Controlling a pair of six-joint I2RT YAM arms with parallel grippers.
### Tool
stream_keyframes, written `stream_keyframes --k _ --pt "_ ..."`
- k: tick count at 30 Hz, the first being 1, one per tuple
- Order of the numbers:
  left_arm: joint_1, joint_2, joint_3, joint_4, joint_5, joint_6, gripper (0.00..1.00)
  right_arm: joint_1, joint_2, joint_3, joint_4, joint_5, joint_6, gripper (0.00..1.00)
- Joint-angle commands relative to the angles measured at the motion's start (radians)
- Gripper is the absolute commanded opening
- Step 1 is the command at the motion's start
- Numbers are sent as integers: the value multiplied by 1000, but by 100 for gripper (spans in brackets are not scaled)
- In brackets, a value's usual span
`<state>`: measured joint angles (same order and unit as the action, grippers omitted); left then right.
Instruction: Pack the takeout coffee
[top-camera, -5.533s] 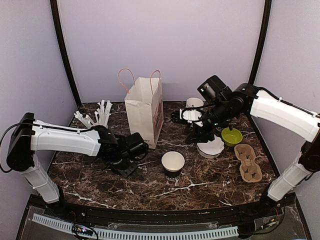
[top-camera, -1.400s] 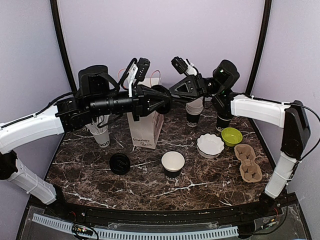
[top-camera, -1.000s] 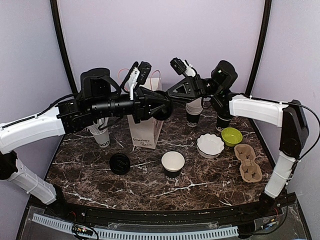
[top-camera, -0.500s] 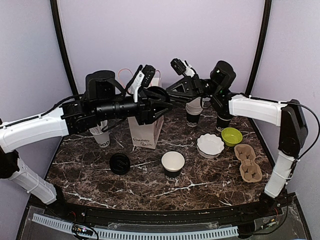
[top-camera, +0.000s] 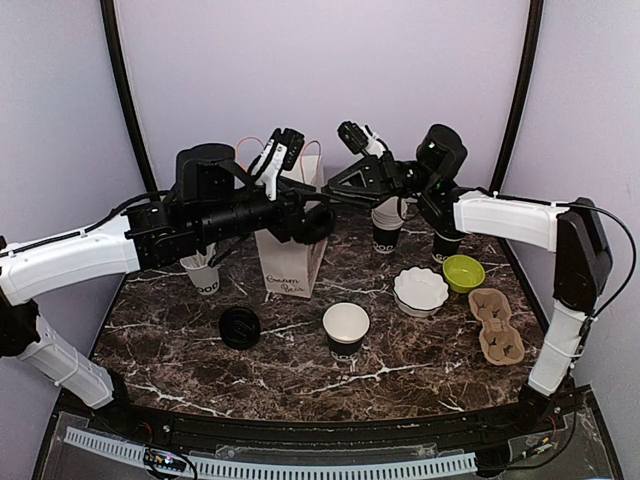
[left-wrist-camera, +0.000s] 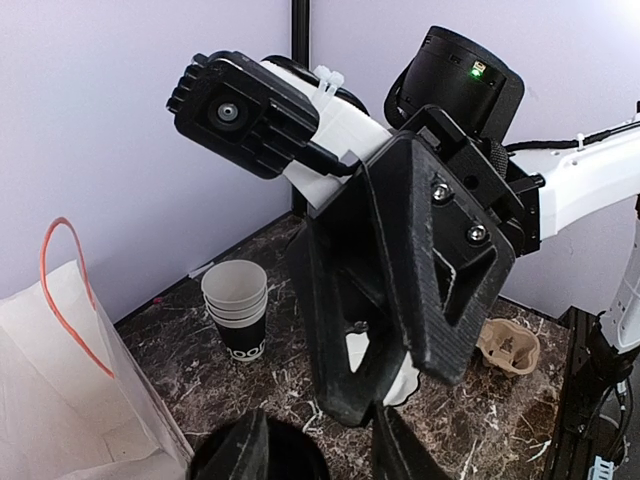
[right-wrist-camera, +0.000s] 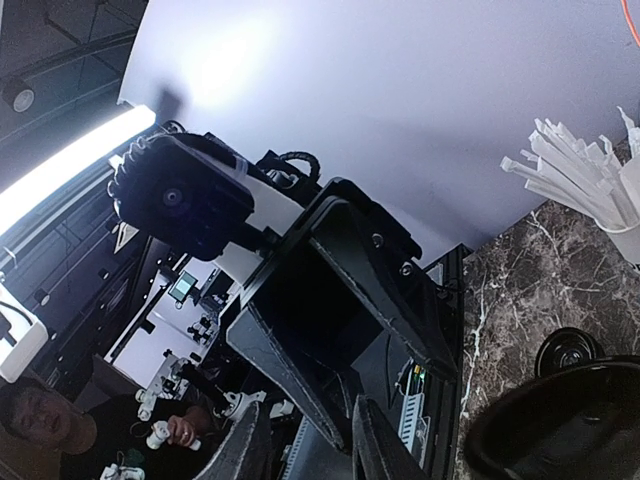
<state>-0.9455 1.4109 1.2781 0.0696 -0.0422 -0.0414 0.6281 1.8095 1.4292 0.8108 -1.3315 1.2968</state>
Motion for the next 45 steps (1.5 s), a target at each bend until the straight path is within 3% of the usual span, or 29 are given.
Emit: stream_keyframes --k 1,4,7,12,16,21,24,27,29,31,33,37,45 --pt "9 0 0 2 -79 -1 37 10 -3 30 42 -37 15 28" --pt "9 14 7 -4 -64 1 27 11 2 27 43 -35 16 27" --pt "10 15 13 -23 -65 -2 25 3 -2 30 44 -42 15 27" --pt "10 -21 24 -165 -88 47 30 -73 -44 9 30 -66 -25 29" --pt "9 -74 -58 -262 -112 46 34 -181 -76 -43 -31 -55 -101 32" --pt "8 -56 -115 -425 18 -36 43 -252 -92 -67 -101 -60 -193 34" --pt "-2 -12 -131 -521 129 -32 46 -282 -99 -33 -310 -49 -351 35" --pt "-36 41 -154 -565 126 9 46 -310 -97 69 -708 15 -663 36" --pt "-55 64 -169 -570 121 30 46 -316 -86 194 -1098 159 -986 39" --pt "-67 85 -182 -560 123 80 44 -303 -90 279 -1321 356 -1208 44" --pt "-74 105 -193 -546 126 123 40 -299 -112 292 -1373 504 -1280 50" --pt "-85 138 -222 -502 149 188 38 -298 -163 251 -1392 620 -1342 55" --pt "-102 227 -222 -435 84 261 42 -298 -218 202 -1397 662 -1374 61"
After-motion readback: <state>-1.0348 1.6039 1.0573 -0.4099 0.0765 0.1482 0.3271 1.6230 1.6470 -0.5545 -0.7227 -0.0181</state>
